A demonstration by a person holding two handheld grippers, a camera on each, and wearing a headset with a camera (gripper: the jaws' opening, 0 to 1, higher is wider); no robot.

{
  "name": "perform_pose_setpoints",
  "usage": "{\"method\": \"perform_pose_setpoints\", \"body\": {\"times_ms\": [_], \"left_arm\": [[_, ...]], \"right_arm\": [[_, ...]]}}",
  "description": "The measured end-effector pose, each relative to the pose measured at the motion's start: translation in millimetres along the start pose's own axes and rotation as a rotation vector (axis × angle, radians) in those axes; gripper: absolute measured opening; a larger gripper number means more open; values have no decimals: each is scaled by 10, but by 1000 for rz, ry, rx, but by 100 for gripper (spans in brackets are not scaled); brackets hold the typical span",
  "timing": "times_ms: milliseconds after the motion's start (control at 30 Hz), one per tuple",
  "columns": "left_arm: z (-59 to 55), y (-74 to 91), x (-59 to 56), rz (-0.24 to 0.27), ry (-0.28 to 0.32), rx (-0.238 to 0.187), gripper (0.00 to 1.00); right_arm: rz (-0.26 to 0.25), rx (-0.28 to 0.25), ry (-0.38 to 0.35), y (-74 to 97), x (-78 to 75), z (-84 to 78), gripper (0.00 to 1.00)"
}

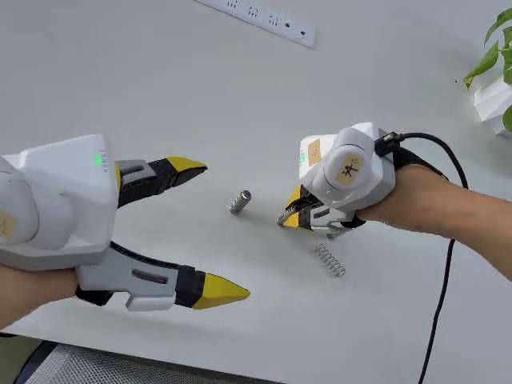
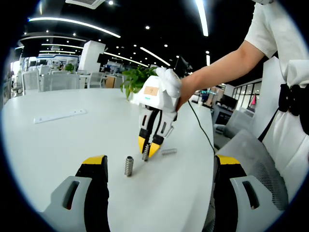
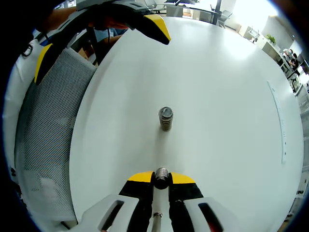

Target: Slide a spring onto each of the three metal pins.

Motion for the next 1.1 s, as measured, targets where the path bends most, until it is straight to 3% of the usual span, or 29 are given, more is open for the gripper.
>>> {"method": "perform_pose_setpoints", "body": {"times_ms": [267, 500, 900, 1100], "left_arm": [[-9, 3, -6, 1, -9, 13, 90], [-11, 11, -11, 2, -18, 26, 90], [-19, 47, -40, 10, -36, 59, 90], [-29, 70, -56, 17, -45, 79, 91]], "right_arm": [[-8, -20, -18, 45, -6, 4, 11], [-42, -76, -65, 201, -19, 20, 16], [-133, -230, -167, 593, 66, 32, 29], [-195, -295, -218, 750, 137, -77, 36]]}}
Point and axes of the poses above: the centre of the closed fingertips' face, and the gripper's own axes: y roughly backward along the fingers, x roughly to its left, z roughly out of its top, the point moved 7 cm from there along y, roughly backward along the fingers, and after that the axes turned 7 degrees about y, right-handed, at the moved point
